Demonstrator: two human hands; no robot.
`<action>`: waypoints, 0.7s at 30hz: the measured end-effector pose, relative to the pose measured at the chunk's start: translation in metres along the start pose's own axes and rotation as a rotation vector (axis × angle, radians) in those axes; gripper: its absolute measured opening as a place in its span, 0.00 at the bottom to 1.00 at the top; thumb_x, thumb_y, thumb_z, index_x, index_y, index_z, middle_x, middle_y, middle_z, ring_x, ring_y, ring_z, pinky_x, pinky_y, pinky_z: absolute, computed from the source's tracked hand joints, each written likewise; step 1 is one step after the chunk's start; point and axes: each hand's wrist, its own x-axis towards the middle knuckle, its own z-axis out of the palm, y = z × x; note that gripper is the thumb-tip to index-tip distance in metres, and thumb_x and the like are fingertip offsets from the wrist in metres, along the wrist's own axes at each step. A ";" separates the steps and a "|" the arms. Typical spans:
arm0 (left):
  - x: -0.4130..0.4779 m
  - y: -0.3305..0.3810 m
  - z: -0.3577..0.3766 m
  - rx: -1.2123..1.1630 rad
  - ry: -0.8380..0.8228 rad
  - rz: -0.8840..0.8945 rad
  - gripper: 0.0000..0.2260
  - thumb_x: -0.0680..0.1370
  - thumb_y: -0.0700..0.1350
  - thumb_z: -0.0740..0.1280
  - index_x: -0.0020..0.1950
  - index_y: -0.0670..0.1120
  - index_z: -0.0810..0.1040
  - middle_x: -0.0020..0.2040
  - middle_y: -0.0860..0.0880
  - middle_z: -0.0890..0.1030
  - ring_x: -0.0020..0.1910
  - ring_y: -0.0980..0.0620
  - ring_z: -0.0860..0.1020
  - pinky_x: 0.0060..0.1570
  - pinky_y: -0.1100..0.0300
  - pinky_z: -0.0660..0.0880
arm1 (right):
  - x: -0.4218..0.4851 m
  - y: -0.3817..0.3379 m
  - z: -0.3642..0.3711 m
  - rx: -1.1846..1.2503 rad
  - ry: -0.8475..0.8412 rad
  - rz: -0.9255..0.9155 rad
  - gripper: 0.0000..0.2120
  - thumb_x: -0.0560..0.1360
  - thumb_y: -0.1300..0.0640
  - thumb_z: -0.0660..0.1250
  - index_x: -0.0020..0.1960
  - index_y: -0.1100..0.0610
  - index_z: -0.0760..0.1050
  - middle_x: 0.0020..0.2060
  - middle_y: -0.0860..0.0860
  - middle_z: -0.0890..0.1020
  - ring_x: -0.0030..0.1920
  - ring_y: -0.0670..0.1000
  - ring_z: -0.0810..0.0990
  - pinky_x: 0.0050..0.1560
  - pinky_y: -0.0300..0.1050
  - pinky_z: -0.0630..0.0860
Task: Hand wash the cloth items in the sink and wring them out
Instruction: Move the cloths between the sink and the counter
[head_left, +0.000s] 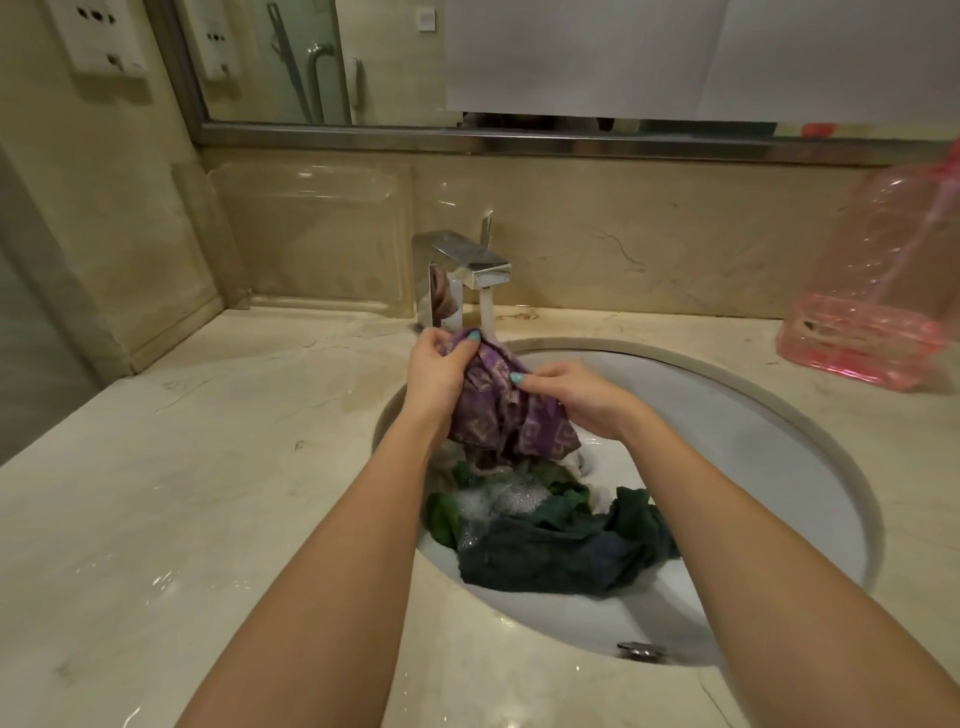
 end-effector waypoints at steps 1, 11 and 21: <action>0.002 -0.002 0.001 -0.016 0.018 -0.018 0.05 0.79 0.41 0.67 0.48 0.45 0.72 0.49 0.40 0.81 0.50 0.43 0.81 0.56 0.45 0.78 | 0.000 0.000 -0.001 -0.028 0.031 -0.002 0.13 0.78 0.51 0.66 0.51 0.61 0.80 0.45 0.57 0.84 0.48 0.56 0.83 0.50 0.49 0.79; 0.017 -0.009 0.012 -0.459 0.052 -0.136 0.08 0.83 0.37 0.59 0.53 0.36 0.77 0.42 0.43 0.80 0.40 0.50 0.79 0.46 0.59 0.78 | 0.003 0.002 -0.008 0.243 0.163 -0.039 0.07 0.80 0.63 0.62 0.54 0.63 0.77 0.44 0.58 0.81 0.41 0.52 0.81 0.41 0.44 0.79; -0.021 -0.004 0.063 -0.428 -0.049 -0.242 0.08 0.83 0.39 0.56 0.58 0.43 0.73 0.28 0.49 0.75 0.26 0.53 0.75 0.26 0.60 0.73 | 0.001 -0.011 0.034 0.067 0.506 -0.177 0.20 0.83 0.50 0.57 0.36 0.56 0.75 0.26 0.49 0.77 0.29 0.47 0.76 0.30 0.41 0.73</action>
